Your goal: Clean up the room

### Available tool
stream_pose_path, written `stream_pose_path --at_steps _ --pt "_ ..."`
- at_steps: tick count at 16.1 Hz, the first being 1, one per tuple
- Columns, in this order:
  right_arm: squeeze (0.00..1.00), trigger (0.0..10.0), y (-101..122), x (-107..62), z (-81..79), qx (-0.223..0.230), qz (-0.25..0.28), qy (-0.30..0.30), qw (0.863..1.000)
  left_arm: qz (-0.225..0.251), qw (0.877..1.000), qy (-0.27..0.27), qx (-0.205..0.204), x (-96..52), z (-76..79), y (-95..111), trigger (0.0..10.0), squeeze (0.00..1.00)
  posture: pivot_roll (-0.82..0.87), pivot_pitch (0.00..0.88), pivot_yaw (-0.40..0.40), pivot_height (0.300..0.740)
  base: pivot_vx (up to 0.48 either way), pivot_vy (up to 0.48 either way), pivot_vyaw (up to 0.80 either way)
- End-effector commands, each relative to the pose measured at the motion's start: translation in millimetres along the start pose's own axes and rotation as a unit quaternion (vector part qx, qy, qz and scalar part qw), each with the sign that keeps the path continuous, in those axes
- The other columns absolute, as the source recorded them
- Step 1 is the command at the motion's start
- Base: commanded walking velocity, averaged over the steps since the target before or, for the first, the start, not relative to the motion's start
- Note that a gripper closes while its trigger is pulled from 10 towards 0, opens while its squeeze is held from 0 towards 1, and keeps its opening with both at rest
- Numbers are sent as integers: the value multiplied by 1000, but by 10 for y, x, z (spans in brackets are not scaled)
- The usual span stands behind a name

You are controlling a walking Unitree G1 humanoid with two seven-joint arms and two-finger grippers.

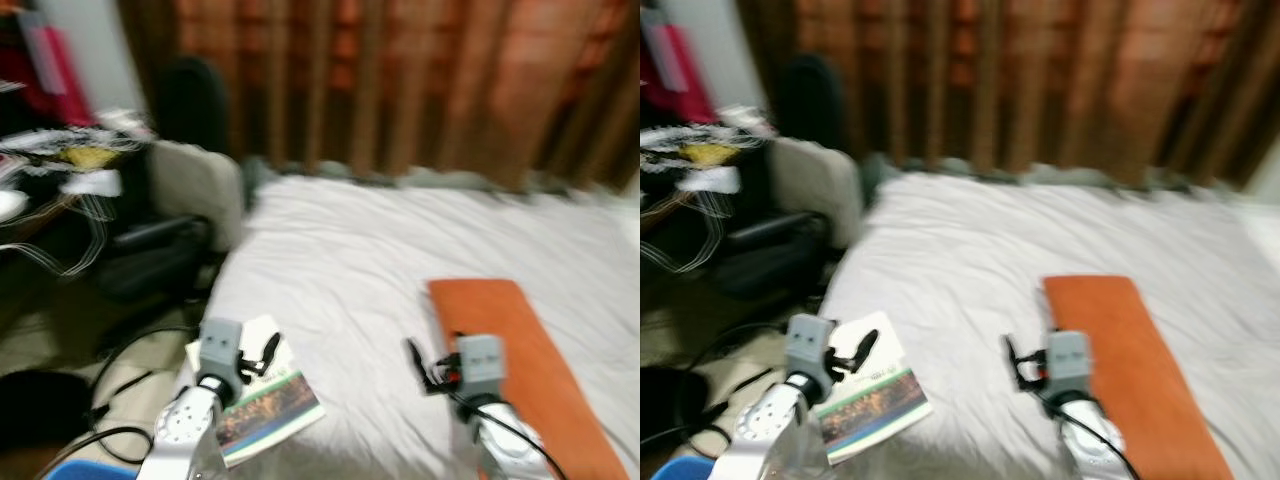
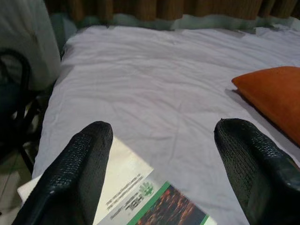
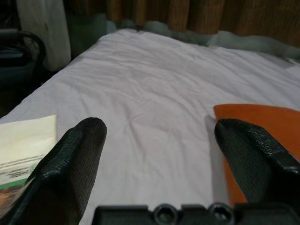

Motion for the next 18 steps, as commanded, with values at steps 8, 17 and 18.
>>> stream_pose_path --at_steps 8,17,18 --pt "0 10000 136 278 -25 -8 -2 46 999 16 994 112 3 -54 -216 96 10000 0 138 0 -129 740 0 0 0" --pt "0 10000 68 282 -65 -7 -9 60 998 36 993 108 16 -48 -189 201 10000 0 133 0 -111 740 347 0 0" --pt "0 10000 61 279 -64 -7 -10 61 998 36 993 108 17 -47 -186 199 10000 0 134 0 -111 740 450 0 0"
Point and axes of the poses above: a point about 5 cm out from each wrist's last joint towards the gripper, its own x axis pointing out of the wrist towards the gripper, its own y axis along the axis of the wrist's last joint, z = x × y, the point moved 5 cm from there along x, pointing out of the wrist towards the gripper, and after that the axes turned 2 degrees about -x, right-handed, at the moved point
